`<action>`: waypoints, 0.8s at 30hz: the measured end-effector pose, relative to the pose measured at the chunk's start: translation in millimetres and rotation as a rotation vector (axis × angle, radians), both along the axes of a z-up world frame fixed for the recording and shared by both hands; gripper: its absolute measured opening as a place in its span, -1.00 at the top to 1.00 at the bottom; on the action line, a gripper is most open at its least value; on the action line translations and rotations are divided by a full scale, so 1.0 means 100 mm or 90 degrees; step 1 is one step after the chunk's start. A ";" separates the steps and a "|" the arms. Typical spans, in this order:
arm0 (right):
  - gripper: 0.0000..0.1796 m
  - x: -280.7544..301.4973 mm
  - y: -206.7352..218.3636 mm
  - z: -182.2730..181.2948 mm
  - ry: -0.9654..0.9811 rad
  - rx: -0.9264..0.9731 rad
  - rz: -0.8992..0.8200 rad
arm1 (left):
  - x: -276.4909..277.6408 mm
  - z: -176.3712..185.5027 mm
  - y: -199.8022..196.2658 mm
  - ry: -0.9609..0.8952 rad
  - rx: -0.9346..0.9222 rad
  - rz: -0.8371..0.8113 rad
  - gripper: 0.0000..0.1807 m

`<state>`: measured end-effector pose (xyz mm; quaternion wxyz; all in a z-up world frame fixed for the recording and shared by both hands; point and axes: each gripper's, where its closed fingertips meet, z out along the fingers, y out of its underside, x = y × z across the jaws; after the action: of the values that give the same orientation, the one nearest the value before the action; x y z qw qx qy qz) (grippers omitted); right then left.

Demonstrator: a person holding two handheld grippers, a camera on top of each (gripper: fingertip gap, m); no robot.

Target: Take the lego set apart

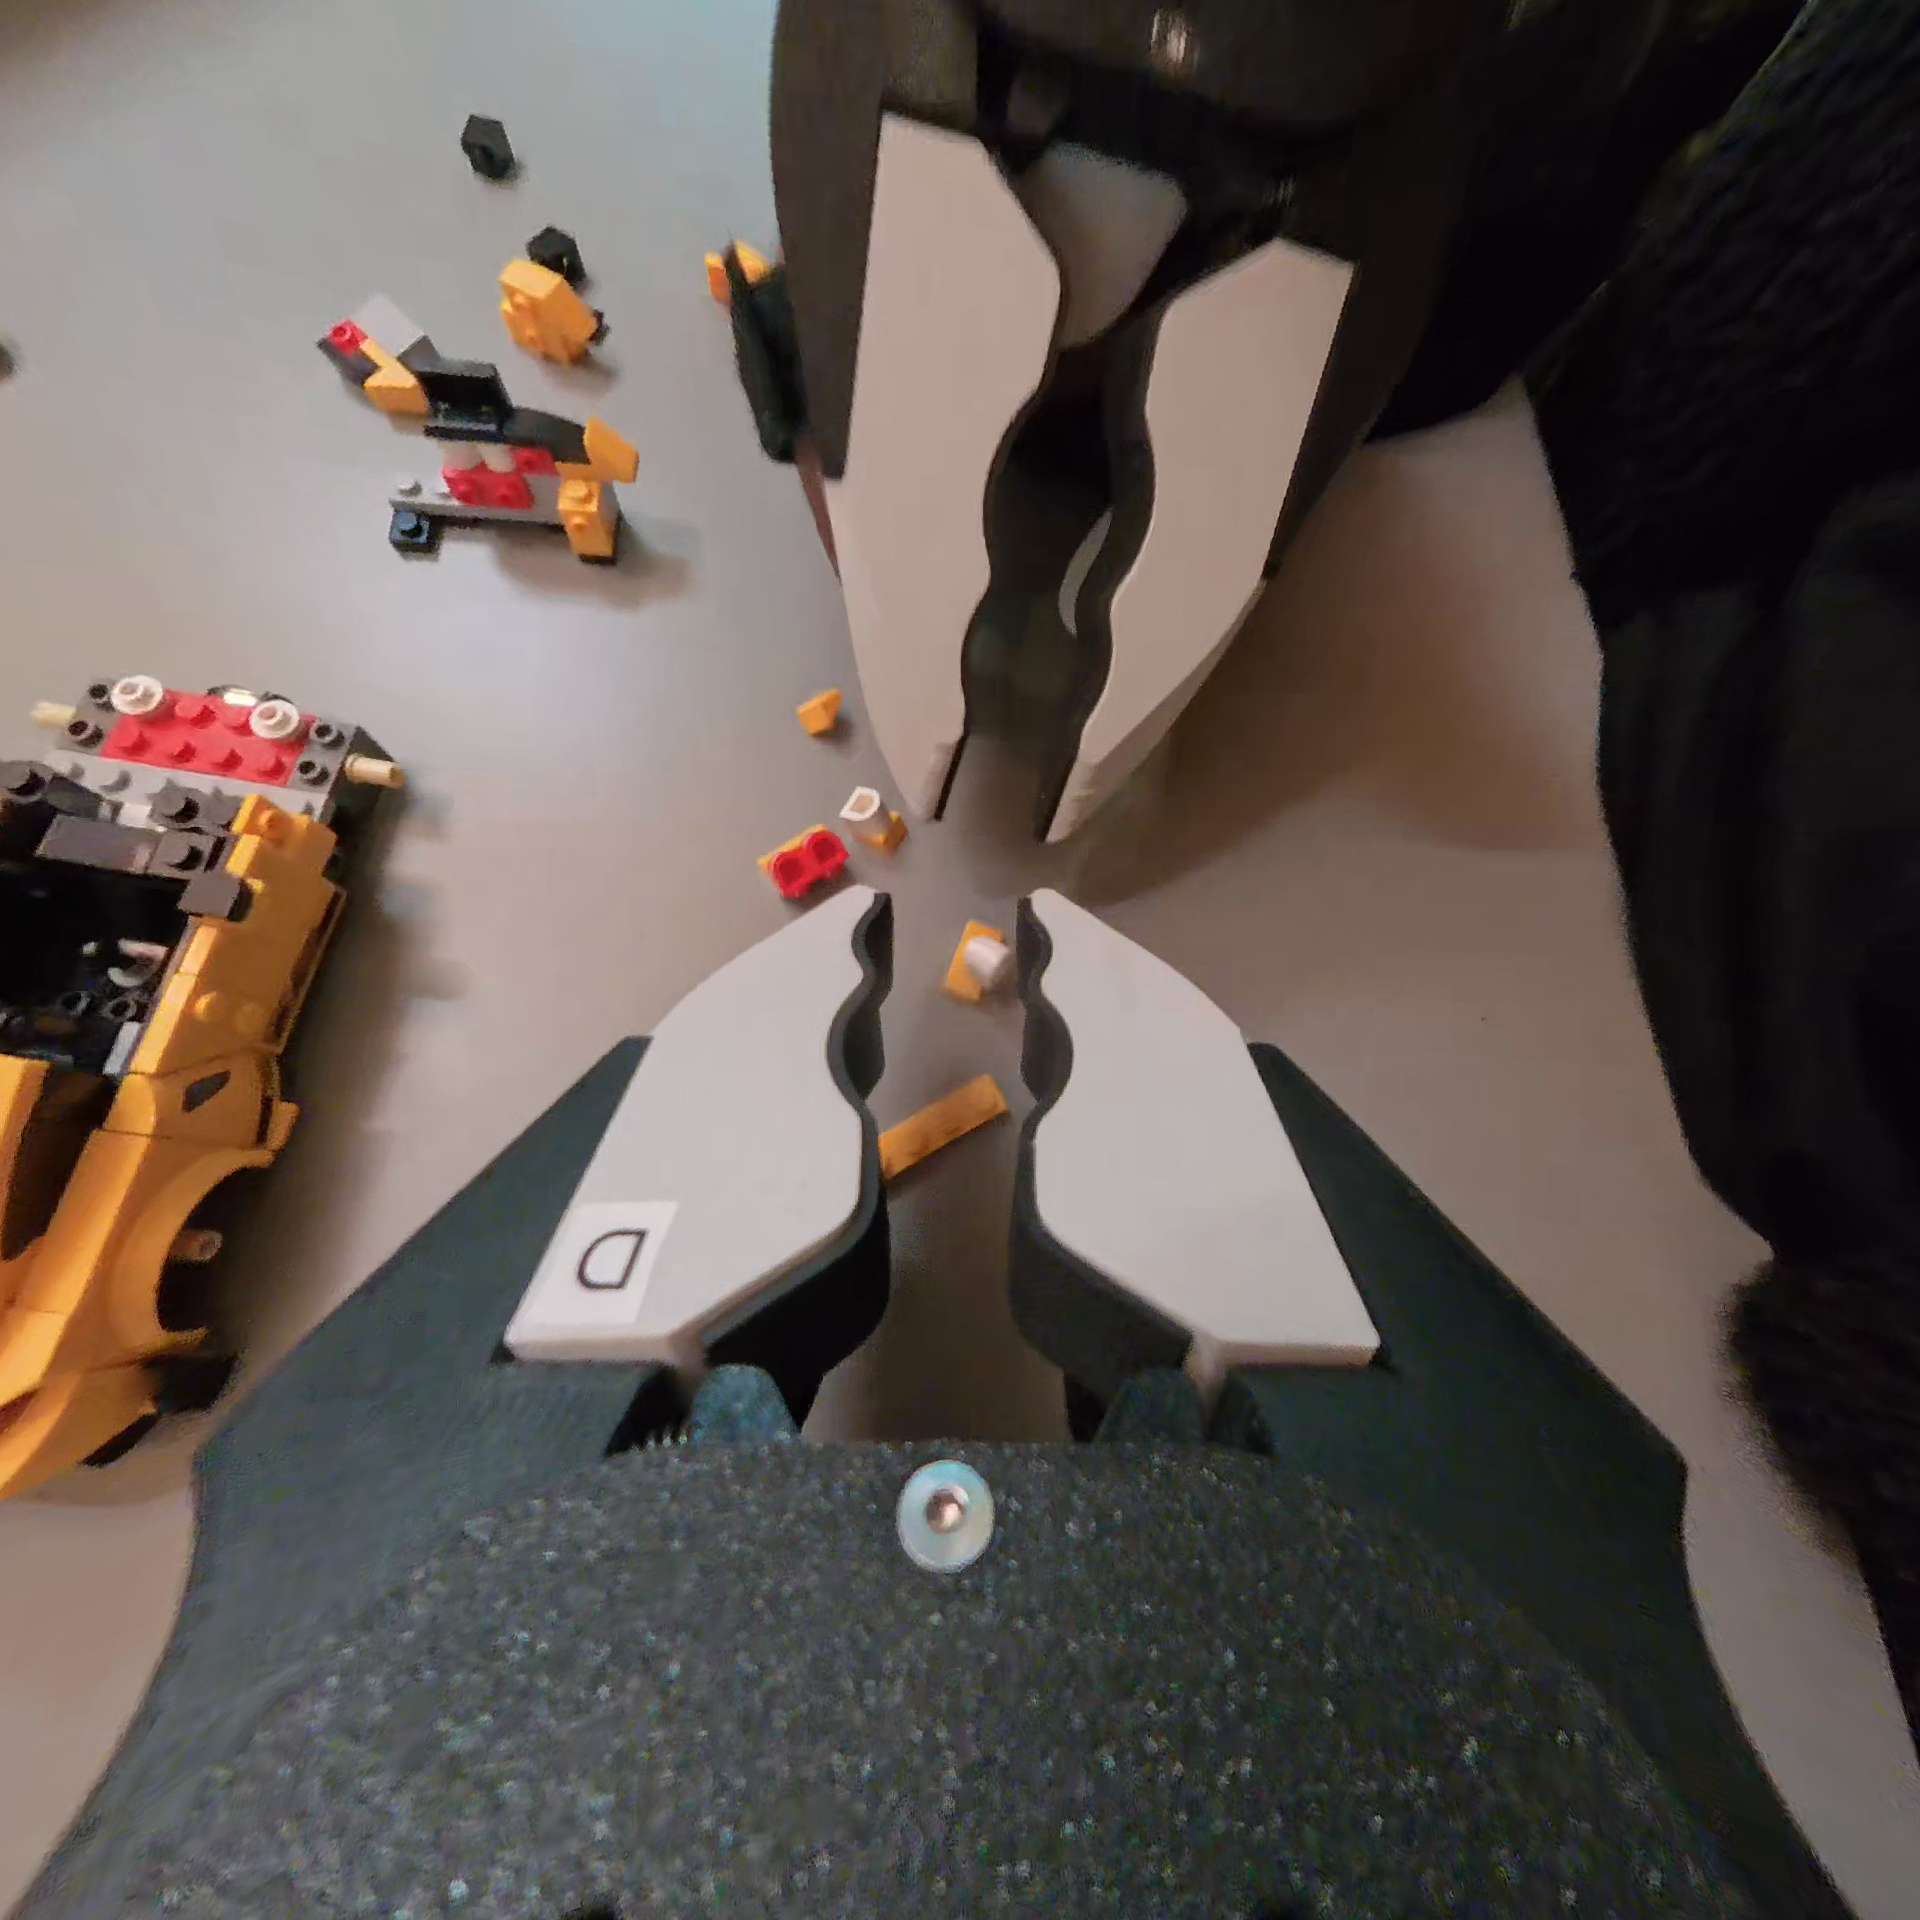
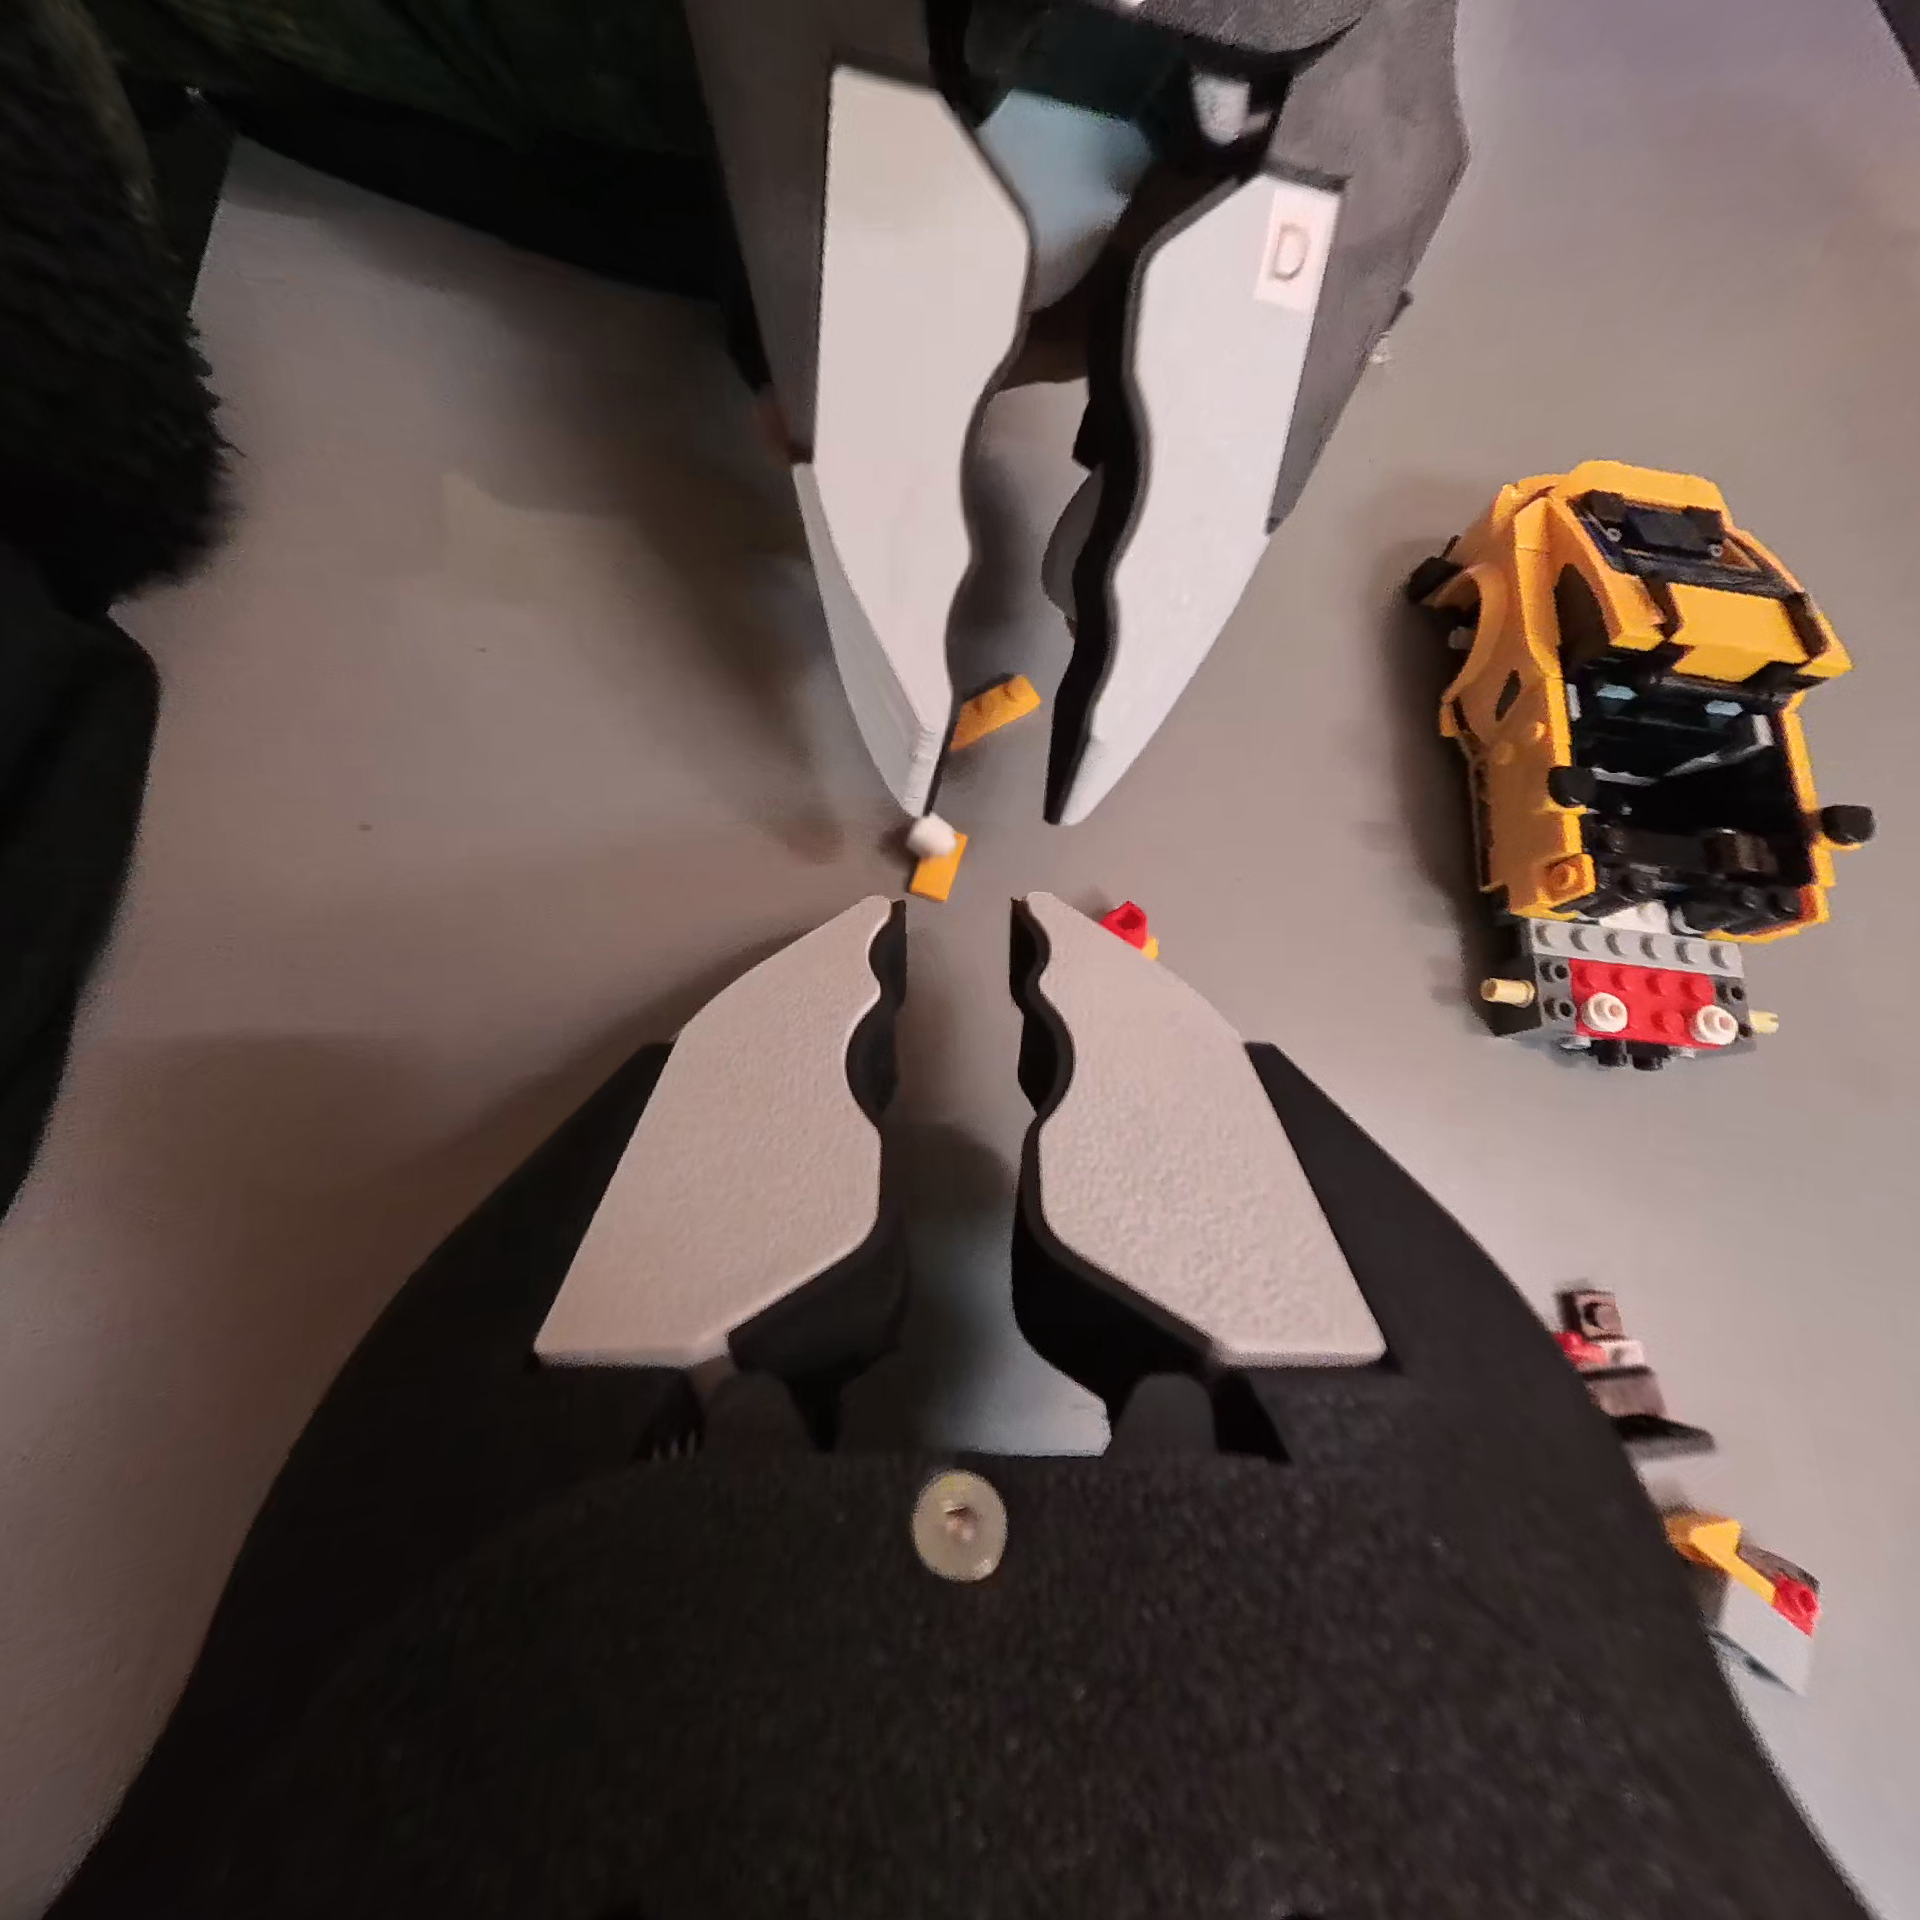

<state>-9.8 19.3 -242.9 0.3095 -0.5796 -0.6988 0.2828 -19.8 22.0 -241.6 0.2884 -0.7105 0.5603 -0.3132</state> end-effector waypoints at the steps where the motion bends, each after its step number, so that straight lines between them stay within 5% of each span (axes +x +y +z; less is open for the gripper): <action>1: 0.79 0.01 0.03 0.02 0.006 -0.005 -0.009 | -0.01 -0.01 0.00 0.004 0.003 -0.001 0.76; 14: 0.89 0.08 0.22 -0.19 -0.099 -0.035 -0.086 | -0.05 0.00 0.09 0.022 0.038 0.028 0.83; 19: 0.94 0.04 0.20 -0.04 -0.032 -0.078 -0.084 | 0.01 0.10 0.07 -0.014 0.051 0.017 0.81; 24: 0.94 -0.03 0.27 0.39 0.142 -0.244 -0.126 | 0.09 0.28 0.20 -0.045 0.152 0.062 0.78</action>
<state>-12.7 46.4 -203.5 0.2951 -0.6589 -0.5336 0.4406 -10.8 41.9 -213.6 0.4052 -0.6863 0.5478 -0.2544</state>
